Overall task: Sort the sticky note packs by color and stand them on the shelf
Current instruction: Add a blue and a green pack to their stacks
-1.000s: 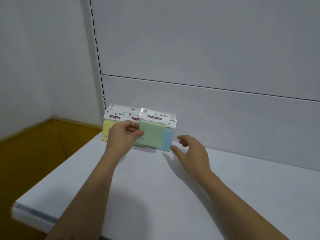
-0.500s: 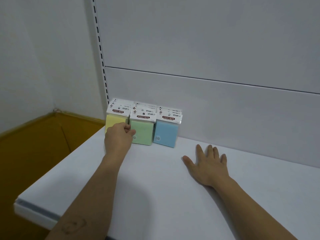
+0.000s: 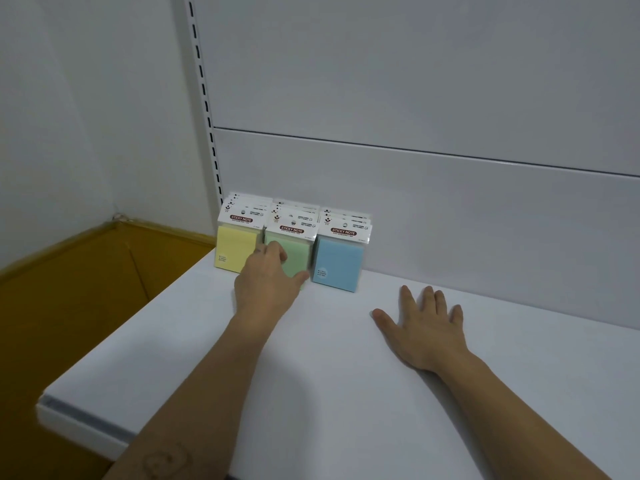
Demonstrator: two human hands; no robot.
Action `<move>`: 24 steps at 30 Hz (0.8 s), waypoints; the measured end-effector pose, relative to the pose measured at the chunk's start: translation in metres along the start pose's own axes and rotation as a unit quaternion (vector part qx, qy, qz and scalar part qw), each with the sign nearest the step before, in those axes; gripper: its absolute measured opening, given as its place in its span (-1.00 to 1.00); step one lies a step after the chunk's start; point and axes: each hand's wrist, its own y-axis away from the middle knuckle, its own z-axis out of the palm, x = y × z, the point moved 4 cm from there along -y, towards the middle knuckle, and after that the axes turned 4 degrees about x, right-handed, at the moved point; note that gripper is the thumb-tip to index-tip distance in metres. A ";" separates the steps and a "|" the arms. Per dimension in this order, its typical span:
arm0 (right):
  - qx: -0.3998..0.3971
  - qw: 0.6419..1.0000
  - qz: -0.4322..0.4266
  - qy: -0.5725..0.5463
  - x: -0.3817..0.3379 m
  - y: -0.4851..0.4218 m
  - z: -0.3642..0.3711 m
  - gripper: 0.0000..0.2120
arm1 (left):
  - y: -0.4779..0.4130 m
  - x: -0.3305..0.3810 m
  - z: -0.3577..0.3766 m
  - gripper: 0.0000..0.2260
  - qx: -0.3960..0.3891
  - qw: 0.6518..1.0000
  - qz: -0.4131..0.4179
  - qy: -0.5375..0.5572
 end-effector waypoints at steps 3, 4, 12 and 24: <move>0.000 1.000 0.000 -0.003 -0.001 0.001 -0.001 -0.20 | -0.001 0.001 0.004 -0.62 -0.002 1.000 0.002 0.002; 0.000 1.000 0.000 -0.005 -0.001 0.001 -0.001 -0.20 | -0.001 0.001 0.005 -0.63 0.000 1.000 0.001 0.009; 0.018 0.999 0.003 -0.048 -0.001 0.000 -0.015 -0.20 | 0.007 0.018 -0.005 -0.69 0.035 0.996 0.078 0.038; 0.129 0.991 -0.021 -0.005 0.065 0.014 -0.094 -0.23 | 0.038 0.139 0.011 -0.48 -0.096 0.937 0.335 0.013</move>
